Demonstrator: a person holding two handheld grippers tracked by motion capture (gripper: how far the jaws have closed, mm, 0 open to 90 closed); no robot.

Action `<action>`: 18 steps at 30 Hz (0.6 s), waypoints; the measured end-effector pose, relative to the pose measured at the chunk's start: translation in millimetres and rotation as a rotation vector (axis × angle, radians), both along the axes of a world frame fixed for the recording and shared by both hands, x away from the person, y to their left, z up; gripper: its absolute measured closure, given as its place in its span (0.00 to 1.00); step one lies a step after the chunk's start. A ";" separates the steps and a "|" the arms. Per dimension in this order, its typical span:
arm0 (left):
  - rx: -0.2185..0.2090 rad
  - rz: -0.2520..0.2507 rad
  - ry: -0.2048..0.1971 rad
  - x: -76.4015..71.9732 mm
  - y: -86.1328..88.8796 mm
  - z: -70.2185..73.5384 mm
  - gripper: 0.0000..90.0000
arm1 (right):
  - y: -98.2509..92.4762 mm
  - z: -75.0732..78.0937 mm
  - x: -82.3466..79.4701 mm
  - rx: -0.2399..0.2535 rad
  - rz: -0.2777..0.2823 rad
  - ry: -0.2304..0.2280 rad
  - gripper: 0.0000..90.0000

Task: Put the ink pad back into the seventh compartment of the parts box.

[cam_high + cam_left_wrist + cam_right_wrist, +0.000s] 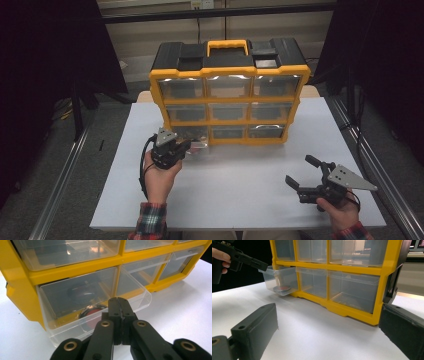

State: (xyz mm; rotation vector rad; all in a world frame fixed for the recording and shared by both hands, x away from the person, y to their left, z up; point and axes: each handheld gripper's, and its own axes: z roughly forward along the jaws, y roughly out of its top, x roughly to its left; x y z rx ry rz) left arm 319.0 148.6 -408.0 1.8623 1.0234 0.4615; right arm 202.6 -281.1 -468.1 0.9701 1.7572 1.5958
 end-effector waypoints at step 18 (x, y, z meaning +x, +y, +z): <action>0.007 0.002 0.006 0.9 -1.1 -4.4 1.00 | -0.6 0.1 -0.2 -0.003 0.001 0.000 0.02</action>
